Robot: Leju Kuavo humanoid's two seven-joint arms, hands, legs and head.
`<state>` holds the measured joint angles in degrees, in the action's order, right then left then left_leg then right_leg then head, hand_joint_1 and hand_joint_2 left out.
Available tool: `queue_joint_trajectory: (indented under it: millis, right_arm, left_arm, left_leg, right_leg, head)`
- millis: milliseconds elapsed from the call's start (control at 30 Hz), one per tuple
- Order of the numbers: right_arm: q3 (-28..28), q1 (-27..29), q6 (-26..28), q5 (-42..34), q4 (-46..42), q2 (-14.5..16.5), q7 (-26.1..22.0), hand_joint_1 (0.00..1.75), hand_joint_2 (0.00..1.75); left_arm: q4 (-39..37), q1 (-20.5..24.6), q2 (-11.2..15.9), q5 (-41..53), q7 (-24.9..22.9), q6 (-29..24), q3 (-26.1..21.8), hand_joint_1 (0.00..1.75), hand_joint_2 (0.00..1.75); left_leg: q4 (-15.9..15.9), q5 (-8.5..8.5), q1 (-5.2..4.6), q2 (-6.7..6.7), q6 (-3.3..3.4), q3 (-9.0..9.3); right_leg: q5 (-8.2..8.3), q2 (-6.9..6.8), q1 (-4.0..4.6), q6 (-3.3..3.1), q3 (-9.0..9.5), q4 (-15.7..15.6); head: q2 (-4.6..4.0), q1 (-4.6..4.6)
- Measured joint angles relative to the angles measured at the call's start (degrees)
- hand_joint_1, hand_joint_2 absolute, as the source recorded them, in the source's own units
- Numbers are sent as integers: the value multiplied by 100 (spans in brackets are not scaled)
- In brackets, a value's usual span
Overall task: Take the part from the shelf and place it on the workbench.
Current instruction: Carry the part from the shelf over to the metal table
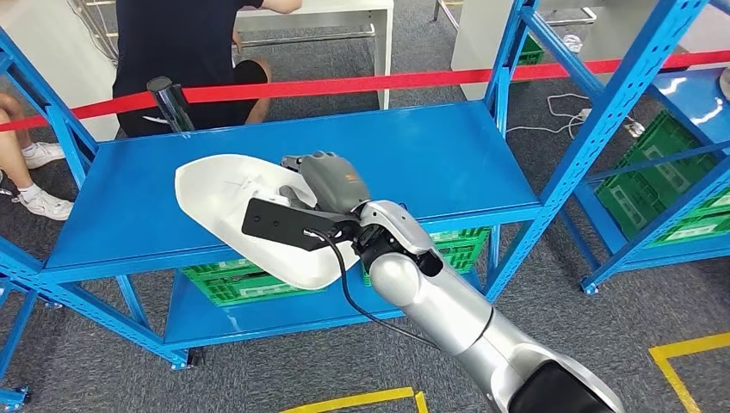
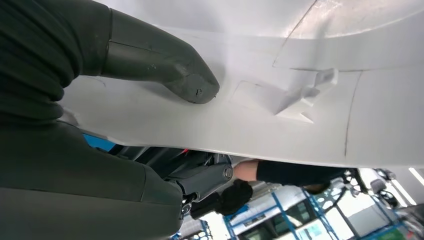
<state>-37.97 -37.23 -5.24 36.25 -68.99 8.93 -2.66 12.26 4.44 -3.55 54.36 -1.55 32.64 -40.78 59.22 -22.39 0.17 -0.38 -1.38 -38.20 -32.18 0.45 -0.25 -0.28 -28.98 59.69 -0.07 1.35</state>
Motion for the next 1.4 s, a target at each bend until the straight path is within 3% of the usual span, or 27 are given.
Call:
queue_joint_trajectory:
  millis: [67, 100, 167, 233, 267, 333, 400, 467, 533, 600, 633, 733, 767, 800, 833, 867, 900, 967, 1033, 1100, 1133, 1167, 1233, 1267, 1300, 1333, 1400]
  right_arm:
    - [-48, -17, -21, -39, 35, 3, 36, 175, 175]
    - [-78, -27, -46, -53, 49, 4, 67, 175, 175]
    - [-142, -58, -90, -71, 70, 6, 127, 175, 175]
    - [-194, -85, -124, -78, 86, 8, 174, 175, 175]
    - [-214, -96, -145, -80, 101, 10, 195, 175, 175]
    - [-256, -121, -184, -80, 142, 14, 224, 175, 175]
    - [-298, -158, -195, -73, 170, 18, 254, 175, 175]
    - [-315, -189, -189, -53, 176, 19, 282, 175, 175]
    - [-326, -195, -187, -25, 177, 14, 297, 175, 175]
    - [-336, -176, -189, 1, 183, -12, 307, 175, 175]
    - [-339, -164, -190, 17, 186, -31, 313, 175, 175]
    - [-341, -136, -191, 55, 191, -67, 319, 175, 175]
    - [-342, -120, -191, 60, 191, -73, 320, 175, 175]
    - [-342, -100, -190, 63, 191, -80, 323, 175, 175]
    - [-343, -76, -189, 67, 191, -90, 329, 175, 175]
    - [-343, -54, -186, 71, 187, -100, 337, 175, 175]
    - [-343, -37, -182, 75, 175, -109, 345, 175, 175]
    - [-340, -6, -167, 84, 122, -122, 359, 175, 175]
    - [-334, 29, -134, 98, 74, -142, 345, 175, 175]
    - [-330, 66, -103, 116, 66, -176, 301, 175, 175]
    - [-329, 79, -95, 123, 66, -188, 268, 175, 175]
    - [-328, 88, -91, 124, 67, -196, 230, 175, 175]
    - [-330, 93, -89, 96, 78, -202, 151, 175, 175]
    - [-331, 96, -90, 68, 90, -204, 119, 175, 175]
    - [-333, 99, -91, 32, 103, -206, 93, 175, 175]
    - [-337, 102, -93, -9, 119, -206, 72, 175, 175]
    - [-346, 101, -92, -81, 144, -206, 41, 175, 175]
  left_arm:
    - [-1, -18, 3, 10, -51, -1, -11, 0, 175]
    - [-1, -24, 4, 11, -60, -1, -21, 0, 175]
    - [-2, -33, 6, -10, -39, -15, -54, 0, 175]
    - [-1, -35, 3, -53, 18, -34, -96, 0, 175]
    - [-1, -34, -2, -70, 43, -40, -116, 0, 175]
    - [1, -29, -21, -88, 64, -42, -140, 0, 175]
    - [4, 5, -52, -56, 50, -57, -148, 0, 175]
    - [7, 45, -97, 21, 21, -154, -148, 0, 175]
    - [4, 68, -146, 111, -9, -288, -145, 0, 175]
    - [1, 91, -192, 186, -36, -344, -140, 0, 175]
    - [1, 103, -208, 209, -49, -346, -138, 0, 175]
    - [2, 133, -228, 252, -75, -349, -133, 0, 175]
    - [2, 138, -231, 266, -79, -349, -133, 0, 175]
    - [2, 145, -233, 286, -83, -349, -132, 0, 175]
    - [2, 151, -233, 308, -90, -349, -128, 0, 175]
    - [2, 158, -234, 336, -99, -349, -123, 0, 175]
    - [3, 167, -235, 363, -109, -349, -112, 0, 175]
    - [5, 181, -236, 414, -128, -349, -84, 0, 175]
    - [7, 188, -226, 439, -151, -349, -60, 0, 175]
    - [7, 185, -204, 438, -177, -349, -48, 0, 175]
    - [7, 181, -190, 433, -191, -349, -46, 0, 175]
    - [7, 175, -174, 422, -202, -349, -46, 0, 175]
    - [7, 164, -141, 398, -215, -349, -46, 0, 175]
    - [7, 155, -127, 385, -209, -349, -46, 0, 175]
    - [7, 142, -114, 370, -195, -349, -47, 0, 175]
    - [7, 124, -101, 350, -170, -349, -48, 0, 175]
    - [7, 91, -82, 307, -104, -349, -51, 0, 175]
  left_leg:
    - [-23, 68, 17, -6, -75, -8]
    - [15, -1, 26, -7, -105, -49]
    - [383, -436, 41, -2, -155, -198]
    - [1124, -968, 43, 4, -192, -370]
    - [1453, -1067, 43, 4, -200, -406]
    - [1641, -890, 42, 4, -189, -250]
    - [1029, -668, 41, 1, -143, 294]
    - [190, -779, 8, -16, -82, 884]
    - [-154, -864, -50, -28, -5, 1057]
    - [-170, -748, -56, -7, 104, 957]
    - [-179, -678, -50, 8, 158, 897]
    - [-177, -450, -52, 36, 245, 638]
    - [-169, -371, -58, 40, 249, 533]
    - [-157, -296, -64, 42, 250, 426]
    - [-140, -224, -67, 44, 246, 315]
    - [-116, -157, -68, 45, 238, 207]
    - [-87, -96, -67, 44, 226, 113]
    - [-38, 7, -75, 39, 177, -10]
    - [-48, 110, -68, 37, 105, -37]
    - [-76, 165, -57, 34, 34, -53]
    - [-4, 38, -53, 28, 2, -100]
    - [168, -198, -48, 22, -29, -164]
    - [816, -831, -21, 17, -85, -306]
    - [1169, -1013, -9, 17, -110, -343]
    - [1440, -1054, 3, 17, -130, -337]
    - [1552, -959, 14, 18, -145, -260]
    - [1201, -676, 45, 19, -161, 185]
  right_leg:
    - [71, -9, 3, -87, -58, -28]
    - [132, -19, 0, -135, -109, -34]
    - [275, -39, -16, -212, -250, -49]
    - [414, -43, -2, -233, -417, -45]
    - [483, -48, 7, -232, -504, -42]
    - [617, -58, 25, -217, -669, -38]
    - [741, -61, 36, -186, -802, -33]
    - [850, -62, 42, -129, -873, -32]
    - [964, -64, 26, -62, -900, -58]
    - [966, -54, -1, 8, -962, -40]
    - [821, -46, -9, 39, -1031, 69]
    - [17, -34, -17, 85, -1349, 991]
    - [-117, -34, -15, 88, -1412, 1339]
    - [-106, -34, -12, 84, -1402, 1558]
    - [19, -34, -7, 72, -1299, 1599]
    - [186, -34, 0, 55, -1095, 1448]
    - [287, -36, 10, 32, -796, 1123]
    - [176, -39, 41, -14, -189, 310]
    - [26, -32, 71, -59, 38, -102]
    - [139, -38, 64, -123, -33, -138]
    - [221, -46, 52, -165, -89, -156]
    - [310, -54, 37, -197, -160, -172]
    - [474, -55, 29, -228, -336, -172]
    - [550, -56, 32, -224, -426, -169]
    - [626, -58, 33, -216, -521, -165]
    - [703, -61, 33, -203, -624, -160]
    - [853, -64, 31, -163, -818, -140]
  head:
    - [0, -9]
    - [0, -6]
    - [0, 3]
    - [0, 11]
    - [0, 11]
    - [0, 10]
    - [0, 10]
    - [0, 5]
    - [0, 2]
    - [0, 9]
    - [0, 3]
    - [0, -18]
    - [0, -19]
    - [0, -19]
    - [0, -19]
    - [0, -19]
    - [0, -19]
    - [0, -18]
    - [0, -37]
    - [0, -59]
    - [0, -52]
    - [0, -43]
    - [0, -27]
    - [0, -26]
    - [0, -27]
    - [0, -27]
    - [0, -27]
